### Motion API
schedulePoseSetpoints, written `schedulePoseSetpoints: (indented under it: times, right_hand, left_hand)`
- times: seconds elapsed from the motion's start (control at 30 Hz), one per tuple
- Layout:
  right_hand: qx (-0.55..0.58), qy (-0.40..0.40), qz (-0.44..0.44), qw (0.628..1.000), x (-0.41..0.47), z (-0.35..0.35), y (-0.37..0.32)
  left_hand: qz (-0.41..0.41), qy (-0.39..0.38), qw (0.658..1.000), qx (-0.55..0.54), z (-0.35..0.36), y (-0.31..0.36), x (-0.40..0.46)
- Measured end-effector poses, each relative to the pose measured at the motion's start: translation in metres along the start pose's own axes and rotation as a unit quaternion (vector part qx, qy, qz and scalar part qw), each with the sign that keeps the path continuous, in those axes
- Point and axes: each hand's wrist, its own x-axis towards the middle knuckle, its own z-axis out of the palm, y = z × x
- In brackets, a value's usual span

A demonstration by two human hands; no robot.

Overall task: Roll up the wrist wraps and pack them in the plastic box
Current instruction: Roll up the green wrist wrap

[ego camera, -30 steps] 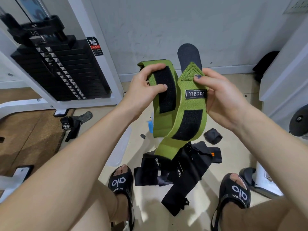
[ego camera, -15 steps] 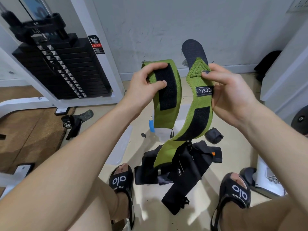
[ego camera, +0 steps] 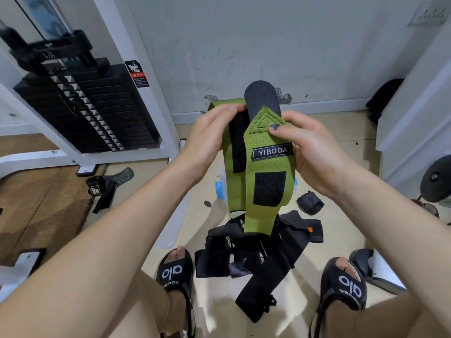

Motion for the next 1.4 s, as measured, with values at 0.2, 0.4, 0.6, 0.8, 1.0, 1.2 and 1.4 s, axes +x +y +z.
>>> schedulePoseSetpoints:
  times: [0.2, 0.4, 0.6, 0.8, 1.0, 1.2, 1.4]
  right_hand:
    - [-0.075, 0.031, -0.029, 0.996, 0.002, -0.004, 0.005]
    - [-0.217, 0.143, -0.106, 0.96, -0.002, -0.004, 0.01]
    - [-0.296, 0.176, -0.155, 0.926, -0.004, 0.0, 0.013]
    - [-0.241, 0.196, -0.116, 0.943, 0.0, -0.002, 0.011]
    - [-0.139, 0.219, -0.072, 0.963, 0.008, -0.012, 0.01]
    - [-0.086, 0.247, -0.022, 0.965, 0.012, -0.018, 0.01]
    - [-0.032, 0.239, 0.04, 0.97, 0.018, -0.029, 0.012]
  left_hand:
    - [0.01, 0.013, 0.999, 0.028, -0.001, 0.0, 0.0]
    - [0.004, 0.015, 0.999, 0.03, -0.002, -0.001, 0.0]
    - [-0.003, -0.001, 1.0, 0.029, -0.001, -0.001, -0.001]
    - [0.029, 0.012, 0.996, 0.084, -0.001, -0.002, -0.003]
    - [0.022, 0.089, 0.995, 0.024, -0.004, 0.0, -0.003]
    - [0.01, 0.065, 0.997, -0.042, -0.014, -0.002, -0.002]
    - [-0.004, 0.003, 0.993, -0.114, -0.016, 0.009, -0.006]
